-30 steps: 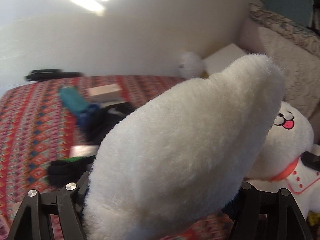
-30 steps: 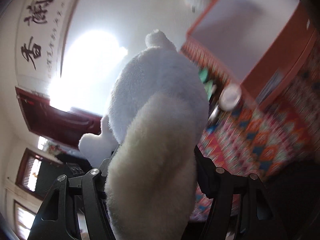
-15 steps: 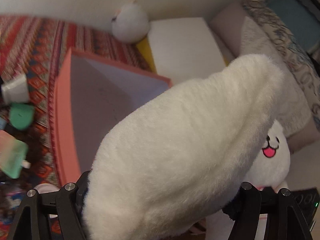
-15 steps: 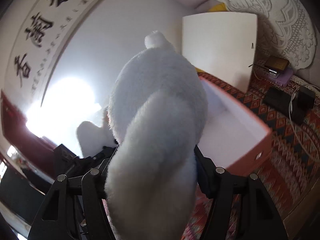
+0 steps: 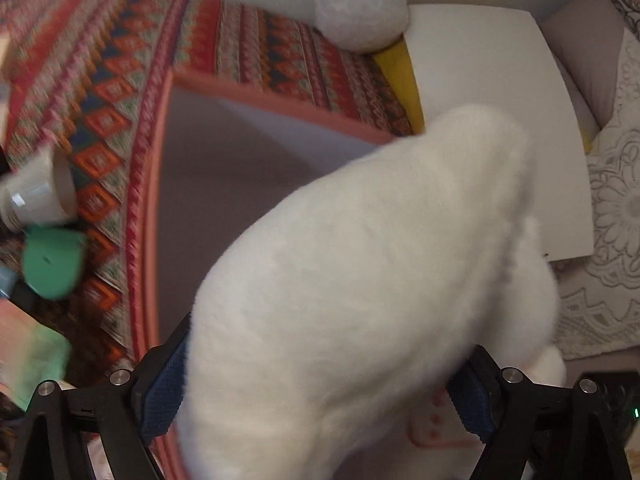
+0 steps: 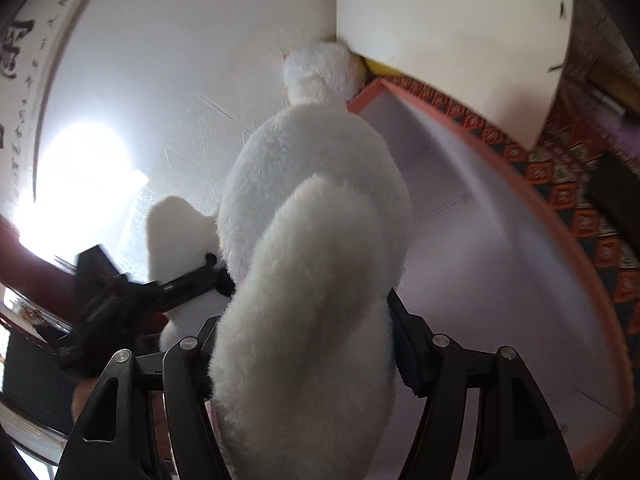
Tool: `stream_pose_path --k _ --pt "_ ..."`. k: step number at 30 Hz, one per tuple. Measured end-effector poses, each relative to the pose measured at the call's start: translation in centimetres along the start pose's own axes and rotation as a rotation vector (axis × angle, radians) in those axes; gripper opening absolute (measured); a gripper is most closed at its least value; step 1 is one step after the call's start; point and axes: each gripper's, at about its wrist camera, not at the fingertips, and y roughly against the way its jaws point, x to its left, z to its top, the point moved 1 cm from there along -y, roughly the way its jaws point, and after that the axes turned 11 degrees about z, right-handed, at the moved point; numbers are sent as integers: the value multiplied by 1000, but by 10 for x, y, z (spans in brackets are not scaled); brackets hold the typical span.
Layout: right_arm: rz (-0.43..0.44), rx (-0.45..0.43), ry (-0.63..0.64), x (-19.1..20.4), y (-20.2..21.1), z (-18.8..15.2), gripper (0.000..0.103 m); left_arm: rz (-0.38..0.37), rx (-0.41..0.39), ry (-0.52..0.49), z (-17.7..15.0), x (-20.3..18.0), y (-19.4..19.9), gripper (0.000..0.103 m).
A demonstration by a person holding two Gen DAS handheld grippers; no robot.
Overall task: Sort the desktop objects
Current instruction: 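Carry the white plush with both grippers into the orange box and release, then move both grippers back from the box to the pile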
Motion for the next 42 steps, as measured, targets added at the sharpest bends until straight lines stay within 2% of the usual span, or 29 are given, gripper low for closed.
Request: stream_pose_path --k 2,3,4,6,9,15,18,22,25,27,32,34,36,39,42 --pt "-45 -7 -12 -5 -3 3 74 20 -36 -12 1 -1 13 91" --pt "-102 -29 2 -5 2 4 84 23 -49 -14 1 -1 20 91" --pt "-159 -51 16 -6 7 4 88 24 -57 -16 2 0 25 91" --pt "-237 -107 50 -3 24 4 89 32 -73 -18 3 5 35 91" --pt "-270 -146 96 4 48 -4 89 49 -100 -24 3 11 45 91" --pt "-203 -113 144 23 54 -20 89 59 -84 -12 -5 30 42 91" --pt "-121 -49 99 36 31 -22 89 55 -80 2 -10 42 42 91" --pt "-74 25 -1 44 -16 -23 91 71 -116 0 -19 64 56 91" --pt "-64 55 -24 54 -45 -24 91 90 -158 -1 -34 92 74 91" --pt "-29 56 -10 70 -53 -32 91 117 -200 2 -57 123 89 93" --pt "9 2 121 120 -37 -82 95 217 -273 17 -126 210 120 96" --pt "25 4 159 136 -33 -112 98 260 -276 21 -151 240 125 96" --pt "41 14 196 151 -30 -145 99 272 -266 16 -170 259 125 96" --pt "39 63 232 164 -38 -195 100 289 -253 7 -200 288 124 97" --pt "26 152 252 167 -51 -242 100 307 -239 -1 -229 316 123 97"
